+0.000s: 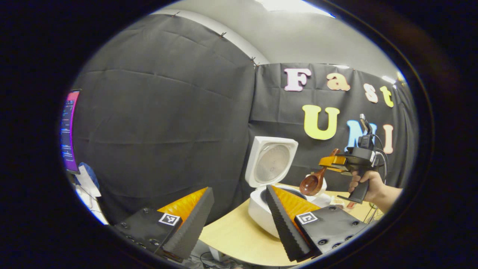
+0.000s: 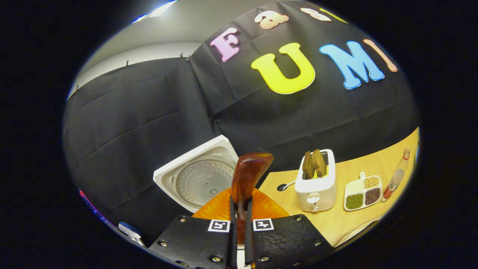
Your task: Close the left gripper, press the button to open the rice cooker; take a wooden spoon from the chopstick holder with the right hand, scoop a spoonful of rice and pour it into the rice cooker, then put the wooden spoon back into the chopstick holder.
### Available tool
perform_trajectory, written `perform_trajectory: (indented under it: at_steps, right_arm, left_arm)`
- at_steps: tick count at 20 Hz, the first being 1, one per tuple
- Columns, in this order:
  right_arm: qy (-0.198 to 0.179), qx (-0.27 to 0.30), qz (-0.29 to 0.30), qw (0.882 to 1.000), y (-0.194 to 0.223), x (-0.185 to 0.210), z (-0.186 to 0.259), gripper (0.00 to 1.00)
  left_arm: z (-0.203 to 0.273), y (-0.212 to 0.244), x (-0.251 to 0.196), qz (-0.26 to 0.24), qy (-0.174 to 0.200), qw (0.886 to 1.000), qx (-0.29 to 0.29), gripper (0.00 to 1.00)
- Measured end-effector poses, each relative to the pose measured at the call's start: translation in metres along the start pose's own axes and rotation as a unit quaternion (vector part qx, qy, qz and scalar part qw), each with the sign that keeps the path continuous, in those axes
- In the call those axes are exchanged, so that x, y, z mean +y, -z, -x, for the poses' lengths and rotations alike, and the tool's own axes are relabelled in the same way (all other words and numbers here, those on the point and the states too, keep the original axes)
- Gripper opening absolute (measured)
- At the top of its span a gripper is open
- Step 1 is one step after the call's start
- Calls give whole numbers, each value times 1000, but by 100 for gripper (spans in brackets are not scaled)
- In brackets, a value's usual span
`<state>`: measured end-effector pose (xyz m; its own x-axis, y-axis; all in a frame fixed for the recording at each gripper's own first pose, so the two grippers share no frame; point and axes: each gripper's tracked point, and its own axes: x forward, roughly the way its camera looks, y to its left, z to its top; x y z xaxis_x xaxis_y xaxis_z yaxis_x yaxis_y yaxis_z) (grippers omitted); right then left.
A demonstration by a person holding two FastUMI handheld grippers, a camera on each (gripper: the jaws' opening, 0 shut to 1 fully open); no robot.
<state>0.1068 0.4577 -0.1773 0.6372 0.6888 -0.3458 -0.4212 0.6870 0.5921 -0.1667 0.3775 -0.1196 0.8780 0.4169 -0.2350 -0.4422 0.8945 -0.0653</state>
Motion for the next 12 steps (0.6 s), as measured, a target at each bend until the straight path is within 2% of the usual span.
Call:
perform_trajectory:
  at_steps: [3, 7, 8, 12]
  right_arm:
    - [13, -30, 4, 999, -28, -20, 27, 8]
    - [41, -51, 25, 998, -54, -55, 66, 8]
    - [49, -54, 29, 997, -59, -67, 78, 8]
    - [86, -71, 39, 993, -81, -114, 114, 8]
  left_arm:
    - [2, 3, -4, -14, 26, 1000, -2, 99]
    - [12, -11, -19, -17, 55, 998, -8, 97]
    - [10, -13, -32, -16, 62, 998, -10, 99]
    - [-6, -20, -87, -22, 91, 995, -19, 97]
